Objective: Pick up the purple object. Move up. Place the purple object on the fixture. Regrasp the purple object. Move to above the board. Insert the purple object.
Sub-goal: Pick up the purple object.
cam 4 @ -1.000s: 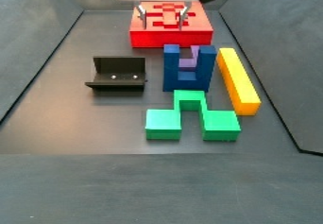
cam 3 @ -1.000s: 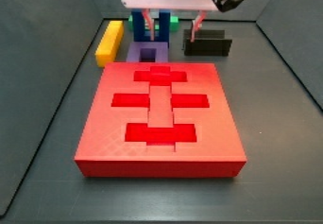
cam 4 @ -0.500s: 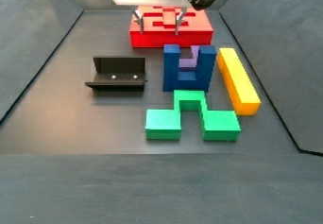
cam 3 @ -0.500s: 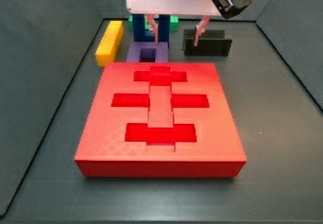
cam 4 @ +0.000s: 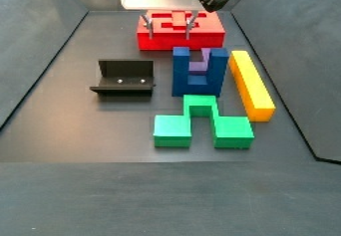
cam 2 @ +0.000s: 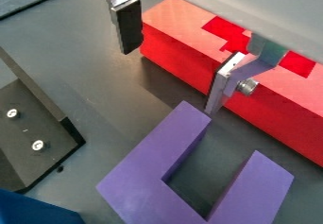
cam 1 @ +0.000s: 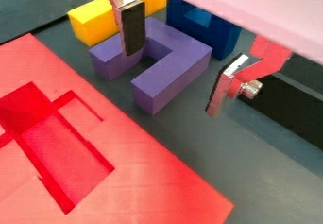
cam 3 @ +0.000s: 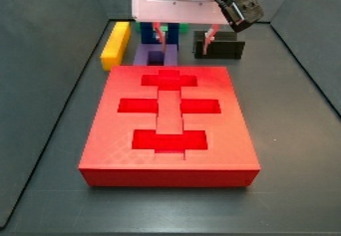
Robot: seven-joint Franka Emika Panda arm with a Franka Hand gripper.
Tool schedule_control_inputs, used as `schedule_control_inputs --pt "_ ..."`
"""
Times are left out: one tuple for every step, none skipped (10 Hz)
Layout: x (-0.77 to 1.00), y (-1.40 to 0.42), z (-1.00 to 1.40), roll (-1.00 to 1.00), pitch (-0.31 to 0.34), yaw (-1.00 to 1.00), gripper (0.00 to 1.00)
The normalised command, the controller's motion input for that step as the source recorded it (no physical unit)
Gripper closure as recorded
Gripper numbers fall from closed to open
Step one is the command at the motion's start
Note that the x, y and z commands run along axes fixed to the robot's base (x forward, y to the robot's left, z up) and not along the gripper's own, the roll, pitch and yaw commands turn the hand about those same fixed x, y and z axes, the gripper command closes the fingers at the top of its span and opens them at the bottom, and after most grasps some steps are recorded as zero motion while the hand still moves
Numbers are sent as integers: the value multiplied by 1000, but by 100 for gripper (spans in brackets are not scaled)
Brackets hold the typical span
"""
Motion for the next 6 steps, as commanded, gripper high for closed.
schedule_control_inputs --pt "0 -20 -231 157 0 0 0" --pt "14 0 -246 154 0 0 0" --pt "37 0 -240 114 3 0 0" --pt "9 14 -237 46 0 0 0" --pt "0 57 -191 3 0 0 0" --pt "0 177 -123 0 0 0 0"
